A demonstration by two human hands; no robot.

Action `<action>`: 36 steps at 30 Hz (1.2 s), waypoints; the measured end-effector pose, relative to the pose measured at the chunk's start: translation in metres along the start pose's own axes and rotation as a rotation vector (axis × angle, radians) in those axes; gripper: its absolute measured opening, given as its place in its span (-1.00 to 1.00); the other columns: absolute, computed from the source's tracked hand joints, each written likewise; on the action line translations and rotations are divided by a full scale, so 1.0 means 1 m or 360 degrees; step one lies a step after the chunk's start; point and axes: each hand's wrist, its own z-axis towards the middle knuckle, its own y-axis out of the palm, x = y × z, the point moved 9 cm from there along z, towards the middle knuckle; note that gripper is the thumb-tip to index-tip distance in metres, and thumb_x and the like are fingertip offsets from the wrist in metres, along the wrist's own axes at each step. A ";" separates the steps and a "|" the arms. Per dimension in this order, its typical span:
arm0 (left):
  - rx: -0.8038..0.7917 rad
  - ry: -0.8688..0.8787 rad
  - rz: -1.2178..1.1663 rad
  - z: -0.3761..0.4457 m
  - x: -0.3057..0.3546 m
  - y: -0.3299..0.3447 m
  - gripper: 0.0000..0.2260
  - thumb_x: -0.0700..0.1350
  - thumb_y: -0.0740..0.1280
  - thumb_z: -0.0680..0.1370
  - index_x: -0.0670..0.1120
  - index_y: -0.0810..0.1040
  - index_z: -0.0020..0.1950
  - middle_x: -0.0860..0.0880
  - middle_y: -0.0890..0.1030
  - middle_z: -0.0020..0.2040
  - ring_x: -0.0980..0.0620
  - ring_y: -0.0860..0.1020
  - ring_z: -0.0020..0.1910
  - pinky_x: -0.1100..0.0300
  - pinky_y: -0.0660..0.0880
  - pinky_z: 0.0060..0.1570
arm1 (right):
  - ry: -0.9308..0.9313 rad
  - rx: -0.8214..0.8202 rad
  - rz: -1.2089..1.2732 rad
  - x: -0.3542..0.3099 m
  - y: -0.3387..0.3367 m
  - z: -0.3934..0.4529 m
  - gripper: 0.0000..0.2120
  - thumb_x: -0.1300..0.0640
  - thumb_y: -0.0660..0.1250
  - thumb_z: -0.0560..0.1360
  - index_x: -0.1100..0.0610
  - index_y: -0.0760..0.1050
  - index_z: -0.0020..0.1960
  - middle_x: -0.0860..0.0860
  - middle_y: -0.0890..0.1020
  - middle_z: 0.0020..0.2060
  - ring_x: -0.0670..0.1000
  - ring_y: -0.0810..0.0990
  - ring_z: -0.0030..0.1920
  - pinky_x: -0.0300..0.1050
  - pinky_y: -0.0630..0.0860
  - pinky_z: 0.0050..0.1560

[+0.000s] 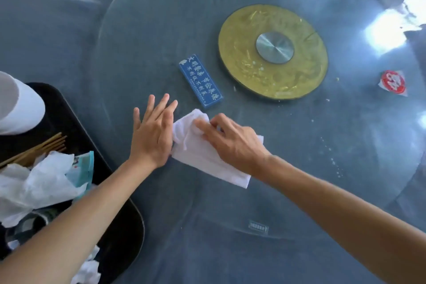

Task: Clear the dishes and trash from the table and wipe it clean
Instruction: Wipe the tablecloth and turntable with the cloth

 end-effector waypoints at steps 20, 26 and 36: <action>0.0229 0.0030 0.0471 0.054 -0.013 0.000 -0.50 0.14 -0.22 0.69 0.21 0.06 0.64 0.09 0.01 0.67 0.04 -0.09 0.65 -0.11 -0.15 0.59 | 0.0434 0.0332 -0.0164 0.167 -0.038 0.109 -0.61 -0.17 0.12 0.66 -0.23 0.40 0.46 0.07 0.50 0.16 0.18 0.50 0.20 -0.06 0.26 -0.02; 0.0187 0.0055 0.0538 0.056 -0.014 0.001 -0.50 0.10 -0.18 0.68 0.20 0.08 0.64 0.07 0.04 0.67 0.00 -0.05 0.65 -0.16 -0.09 0.58 | 0.0058 -0.0011 -0.0087 -0.015 0.047 -0.014 -0.39 0.12 0.49 0.39 -0.09 0.48 0.42 -0.05 0.42 -0.09 0.05 0.51 -0.17 -0.13 0.14 -0.48; 0.0192 0.0102 0.0589 0.072 -0.020 -0.007 -0.53 0.07 -0.12 0.70 0.21 0.09 0.63 0.07 0.07 0.67 -0.01 -0.02 0.65 -0.16 -0.06 0.58 | 0.0485 0.0509 -0.0034 0.099 -0.089 0.065 -0.75 -0.23 0.26 0.63 -0.13 0.58 0.17 -0.23 0.63 -0.05 -0.04 0.60 -0.03 -0.08 0.46 -0.06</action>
